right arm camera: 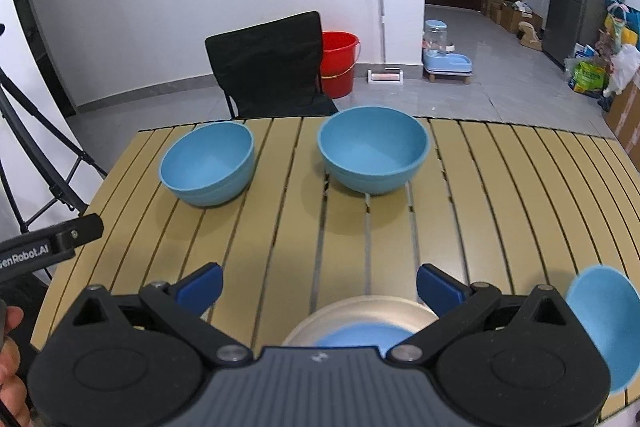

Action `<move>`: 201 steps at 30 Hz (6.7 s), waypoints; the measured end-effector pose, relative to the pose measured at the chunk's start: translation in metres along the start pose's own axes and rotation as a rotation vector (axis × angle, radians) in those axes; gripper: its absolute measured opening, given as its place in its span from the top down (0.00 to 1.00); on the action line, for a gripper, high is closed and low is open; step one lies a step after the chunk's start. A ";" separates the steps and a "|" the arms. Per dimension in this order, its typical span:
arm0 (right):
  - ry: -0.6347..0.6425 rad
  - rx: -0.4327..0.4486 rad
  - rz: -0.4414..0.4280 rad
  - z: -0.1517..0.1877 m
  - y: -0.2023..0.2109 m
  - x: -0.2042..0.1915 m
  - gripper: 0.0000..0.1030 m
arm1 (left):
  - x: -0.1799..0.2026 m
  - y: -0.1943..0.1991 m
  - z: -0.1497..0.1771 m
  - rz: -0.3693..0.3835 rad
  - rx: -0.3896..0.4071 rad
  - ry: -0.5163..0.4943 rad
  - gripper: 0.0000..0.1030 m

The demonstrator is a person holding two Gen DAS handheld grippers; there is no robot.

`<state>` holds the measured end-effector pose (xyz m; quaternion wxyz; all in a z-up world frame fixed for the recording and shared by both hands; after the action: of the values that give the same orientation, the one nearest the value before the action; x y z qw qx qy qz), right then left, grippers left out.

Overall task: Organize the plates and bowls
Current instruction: 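Move both grippers to a second light-blue bowl, then close both grippers on the second light-blue bowl rim, then lift the second bowl and lower it into the first bowl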

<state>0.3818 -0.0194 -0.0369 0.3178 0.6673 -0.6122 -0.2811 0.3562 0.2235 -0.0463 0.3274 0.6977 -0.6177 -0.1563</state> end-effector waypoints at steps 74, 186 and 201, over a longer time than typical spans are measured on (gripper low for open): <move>0.026 -0.196 -0.118 -0.112 -0.200 -0.114 0.90 | -0.031 -0.180 -0.085 -0.097 -0.191 0.086 0.90; -0.417 -0.136 0.177 0.100 -0.008 0.371 0.92 | 0.404 -0.051 0.126 0.305 -0.295 -0.258 0.90; -0.396 -0.150 0.207 0.104 -0.029 0.367 0.92 | 0.406 -0.070 0.137 0.314 -0.321 -0.260 0.90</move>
<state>0.3547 -0.3919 -0.1210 0.2674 0.5075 -0.7050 -0.4171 0.4004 -0.2022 -0.1170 0.3723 0.5065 -0.7224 -0.2880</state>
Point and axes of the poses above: each gripper's, at about its wrist camera, not at the fingertips, and y roughly against the way its jaws point, x to its right, z to its underside, the point moved 4 cm from there along -y, roughly the way its jaws point, and after that the axes turned 9 degrees about z, right-handed, at the moved point
